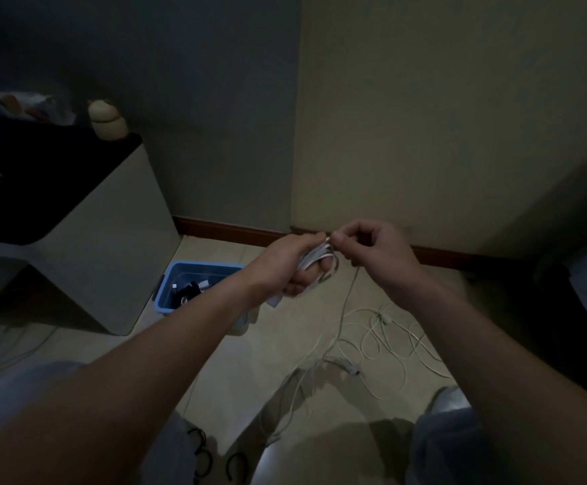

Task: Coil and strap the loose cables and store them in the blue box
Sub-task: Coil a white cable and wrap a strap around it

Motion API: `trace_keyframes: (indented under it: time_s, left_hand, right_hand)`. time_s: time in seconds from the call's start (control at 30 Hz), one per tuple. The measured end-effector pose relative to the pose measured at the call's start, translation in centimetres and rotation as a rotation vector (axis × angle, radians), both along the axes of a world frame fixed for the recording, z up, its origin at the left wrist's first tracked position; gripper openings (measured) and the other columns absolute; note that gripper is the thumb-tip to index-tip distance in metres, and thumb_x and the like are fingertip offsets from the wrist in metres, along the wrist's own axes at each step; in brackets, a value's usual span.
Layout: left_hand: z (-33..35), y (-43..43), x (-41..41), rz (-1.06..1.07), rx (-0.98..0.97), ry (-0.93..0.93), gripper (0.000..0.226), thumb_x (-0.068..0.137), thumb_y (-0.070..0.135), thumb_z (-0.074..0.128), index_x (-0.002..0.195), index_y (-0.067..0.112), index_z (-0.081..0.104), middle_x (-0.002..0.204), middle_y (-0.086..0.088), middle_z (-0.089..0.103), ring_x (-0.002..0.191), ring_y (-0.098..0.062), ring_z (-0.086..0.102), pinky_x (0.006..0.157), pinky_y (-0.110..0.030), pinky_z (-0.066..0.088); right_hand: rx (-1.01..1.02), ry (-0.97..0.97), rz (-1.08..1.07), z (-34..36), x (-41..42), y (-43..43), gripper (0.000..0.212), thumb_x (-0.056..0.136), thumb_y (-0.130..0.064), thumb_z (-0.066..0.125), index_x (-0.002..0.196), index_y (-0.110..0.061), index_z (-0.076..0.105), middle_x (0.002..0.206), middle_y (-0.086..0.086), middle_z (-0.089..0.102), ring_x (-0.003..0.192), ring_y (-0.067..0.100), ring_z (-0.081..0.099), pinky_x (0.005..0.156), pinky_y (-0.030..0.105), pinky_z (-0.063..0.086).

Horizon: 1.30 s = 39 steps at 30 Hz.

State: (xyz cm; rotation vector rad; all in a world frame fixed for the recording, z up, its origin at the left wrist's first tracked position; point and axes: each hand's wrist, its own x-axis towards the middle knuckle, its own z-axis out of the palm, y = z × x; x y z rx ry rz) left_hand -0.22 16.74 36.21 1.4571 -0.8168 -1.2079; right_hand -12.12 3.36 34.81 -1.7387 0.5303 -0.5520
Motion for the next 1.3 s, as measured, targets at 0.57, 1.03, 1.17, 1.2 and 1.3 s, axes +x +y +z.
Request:
trace_keyframes:
  time_s: [0.57,1.03,1.17,1.2,1.3]
  left_hand:
    - [0.4,0.0,1.3,0.213,-0.216,0.742,0.046,0.106,0.045,0.030,0.076,0.014,0.048,0.043,0.006,0.027,0.035,-0.006,0.024,0.047,-0.020,0.013]
    - [0.0,0.3,4.8,0.662,-0.334,0.657,0.059,0.095,0.066,0.038,0.098,0.010,0.056,0.069,0.000,0.051,0.060,-0.013,0.048,0.061,-0.026,0.045]
    - [0.3,-0.3,3.1,0.683,-0.252,0.422,0.054,0.098,0.062,0.038,0.099,0.011,0.054,0.066,-0.001,0.051,0.057,-0.013,0.050,0.059,-0.027,0.044]
    - [0.3,-0.5,2.5,0.675,-0.244,0.306,0.048,0.100,0.057,0.036,0.096,0.012,0.054,0.065,-0.002,0.049,0.056,-0.013,0.048,0.058,-0.027,0.044]
    - [-0.2,-0.8,0.9,0.566,-0.219,-0.035,0.042,0.104,0.050,0.032,0.085,0.016,0.048,0.065,-0.005,0.043,0.060,-0.017,0.041,0.069,-0.035,0.041]
  right_hand:
    - [0.258,0.280,0.224,-1.0,-0.4,1.1,0.030,0.107,-0.026,0.043,0.082,-0.014,0.056,0.063,0.002,0.044,0.053,0.016,0.042,0.065,0.033,0.047]
    - [0.089,0.418,0.358,-1.2,0.1,1.9,0.027,0.104,-0.014,0.048,0.121,-0.018,0.069,0.060,-0.001,0.054,0.051,0.009,0.046,0.050,0.021,0.038]
    - [0.024,0.401,0.400,-0.9,0.4,2.6,0.028,0.103,-0.016,0.051,0.124,-0.021,0.068,0.057,-0.007,0.054,0.050,0.005,0.045,0.049,0.018,0.035]
    - [-0.012,0.386,0.394,-0.7,0.6,2.8,0.026,0.102,-0.018,0.053,0.122,-0.022,0.069,0.056,-0.009,0.055,0.050,0.004,0.045,0.048,0.018,0.035]
    - [-0.045,0.308,0.350,-0.1,1.0,3.3,0.022,0.095,-0.028,0.060,0.103,-0.012,0.074,0.056,-0.009,0.054,0.051,0.007,0.043,0.050,0.023,0.034]
